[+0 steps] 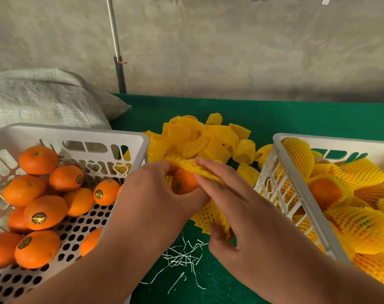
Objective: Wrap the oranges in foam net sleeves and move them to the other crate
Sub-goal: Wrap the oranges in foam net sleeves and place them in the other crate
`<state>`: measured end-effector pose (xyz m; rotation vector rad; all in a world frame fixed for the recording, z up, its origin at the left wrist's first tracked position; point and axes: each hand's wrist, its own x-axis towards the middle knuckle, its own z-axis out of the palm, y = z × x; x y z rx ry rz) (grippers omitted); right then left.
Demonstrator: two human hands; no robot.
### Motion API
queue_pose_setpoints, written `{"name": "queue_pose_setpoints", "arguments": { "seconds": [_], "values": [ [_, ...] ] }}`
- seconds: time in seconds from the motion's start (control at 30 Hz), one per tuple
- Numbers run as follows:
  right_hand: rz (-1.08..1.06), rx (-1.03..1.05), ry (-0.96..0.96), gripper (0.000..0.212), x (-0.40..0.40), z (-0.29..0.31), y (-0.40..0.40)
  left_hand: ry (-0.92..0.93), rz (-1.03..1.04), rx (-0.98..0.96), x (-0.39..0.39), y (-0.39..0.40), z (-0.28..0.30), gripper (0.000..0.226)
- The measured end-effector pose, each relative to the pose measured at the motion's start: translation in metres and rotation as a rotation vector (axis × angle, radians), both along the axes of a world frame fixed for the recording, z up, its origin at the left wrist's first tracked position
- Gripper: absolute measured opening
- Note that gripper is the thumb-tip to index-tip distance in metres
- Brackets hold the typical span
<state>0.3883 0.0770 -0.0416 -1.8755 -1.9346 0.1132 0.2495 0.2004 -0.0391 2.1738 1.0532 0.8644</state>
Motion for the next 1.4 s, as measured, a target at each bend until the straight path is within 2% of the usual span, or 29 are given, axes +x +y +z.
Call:
{"name": "queue_pose_setpoints", "arguments": {
  "seconds": [0.07,0.2,0.23,0.3,0.37,0.43,0.5,0.63,0.73,0.83,0.93,1.0,1.1,1.17,1.23,1.3,1.33,1.4],
  "values": [
    [0.034,0.014,-0.019,0.089,0.000,0.003,0.000,0.013,0.014,0.121,0.000,0.000,-0.002,0.045],
    [0.108,0.039,0.011,0.073,-0.001,0.012,-0.002,0.035,-0.008,0.261,0.000,0.003,-0.002,0.022],
    [0.082,0.098,0.035,0.070,0.000,0.014,-0.003,0.014,0.003,0.269,-0.001,0.005,-0.001,0.015],
    [-0.043,0.240,0.145,0.068,0.003,0.016,-0.006,-0.026,0.011,0.258,-0.001,0.005,0.002,0.017],
    [-0.194,0.279,0.294,0.083,0.005,0.017,-0.007,-0.051,-0.054,0.283,-0.001,0.002,0.006,0.021],
    [-0.271,0.180,0.404,0.109,0.007,0.013,-0.004,-0.075,-0.146,0.317,0.000,-0.005,0.008,0.026],
    [-0.278,0.076,0.466,0.119,0.005,0.010,-0.002,-0.066,-0.204,0.352,0.000,-0.009,0.009,0.034],
    [-0.252,0.068,0.483,0.119,0.004,0.010,-0.002,0.022,-0.247,0.431,-0.002,-0.013,0.008,0.041],
    [-0.260,0.101,0.498,0.117,0.005,0.007,-0.002,0.037,-0.257,0.477,-0.001,-0.017,0.008,0.024],
    [-0.259,0.150,0.524,0.104,0.005,0.004,0.000,0.051,-0.277,0.496,0.001,-0.019,0.007,0.015],
    [-0.283,0.181,0.506,0.096,0.008,0.000,0.001,0.090,-0.317,0.486,0.002,-0.021,0.007,0.034],
    [-0.334,0.190,0.471,0.097,0.012,-0.003,0.002,0.100,-0.316,0.467,0.003,-0.021,0.007,0.035],
    [-0.397,0.214,0.441,0.101,0.021,-0.007,0.003,0.052,-0.322,0.443,0.002,-0.023,0.003,0.015],
    [-0.408,0.218,0.426,0.103,0.027,-0.007,0.003,-0.074,-0.337,0.367,-0.001,-0.019,0.003,0.022],
    [-0.398,0.207,0.419,0.106,0.028,-0.007,0.002,-0.214,-0.343,0.147,0.000,-0.008,0.005,0.023],
    [-0.356,0.179,0.401,0.109,0.026,-0.007,0.001,-0.282,-0.271,-0.172,0.005,0.004,0.004,0.009],
    [-0.322,0.156,0.379,0.109,0.024,-0.006,0.001,-0.312,-0.256,-0.341,0.006,0.005,0.003,0.015],
    [-0.250,0.108,0.329,0.108,0.022,-0.005,0.001,-0.341,-0.285,-0.741,0.007,0.006,0.000,0.044]
  ]
}}
